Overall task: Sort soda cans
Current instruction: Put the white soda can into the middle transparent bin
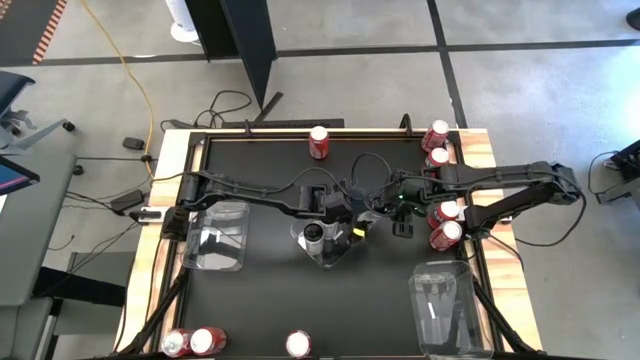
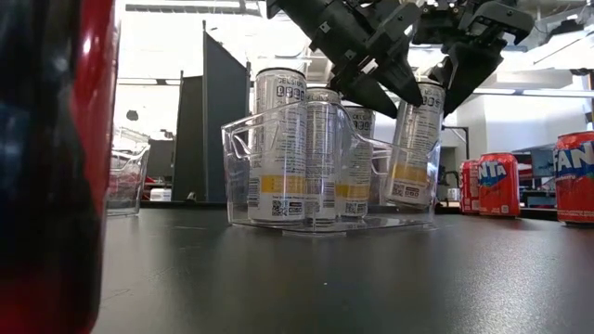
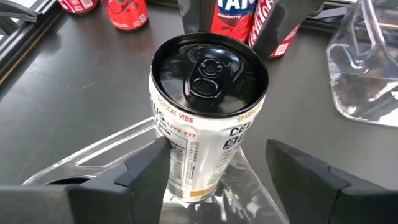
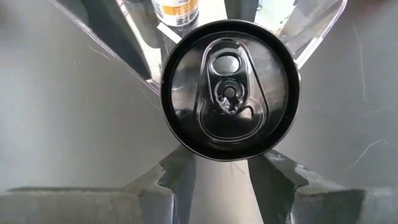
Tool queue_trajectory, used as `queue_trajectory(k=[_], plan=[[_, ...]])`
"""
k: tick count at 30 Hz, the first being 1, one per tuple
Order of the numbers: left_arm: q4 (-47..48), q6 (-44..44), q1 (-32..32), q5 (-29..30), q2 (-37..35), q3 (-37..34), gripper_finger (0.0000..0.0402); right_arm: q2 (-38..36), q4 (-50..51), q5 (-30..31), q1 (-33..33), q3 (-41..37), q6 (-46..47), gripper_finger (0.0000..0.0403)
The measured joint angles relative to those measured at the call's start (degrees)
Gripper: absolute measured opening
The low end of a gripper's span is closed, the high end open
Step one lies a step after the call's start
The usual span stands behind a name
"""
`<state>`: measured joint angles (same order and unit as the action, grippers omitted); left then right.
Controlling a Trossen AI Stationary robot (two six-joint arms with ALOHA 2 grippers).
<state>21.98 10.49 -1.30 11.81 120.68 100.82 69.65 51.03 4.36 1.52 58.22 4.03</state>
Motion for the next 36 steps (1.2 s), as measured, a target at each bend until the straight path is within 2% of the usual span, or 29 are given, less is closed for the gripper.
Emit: queue_trajectory(k=[10, 36], plan=[[3.0, 0.0, 0.0, -1.7, -2.2, -0.1, 0.0301, 0.0, -1.1, 0.0, 0.0, 0.1, 0.0, 0.0161], [6.3, 0.1, 0.0, -1.7, -3.0, 0.0, 0.0299, 0.0, -0.9, 0.3, -0.4, 0.1, 3.1, 0.0161]])
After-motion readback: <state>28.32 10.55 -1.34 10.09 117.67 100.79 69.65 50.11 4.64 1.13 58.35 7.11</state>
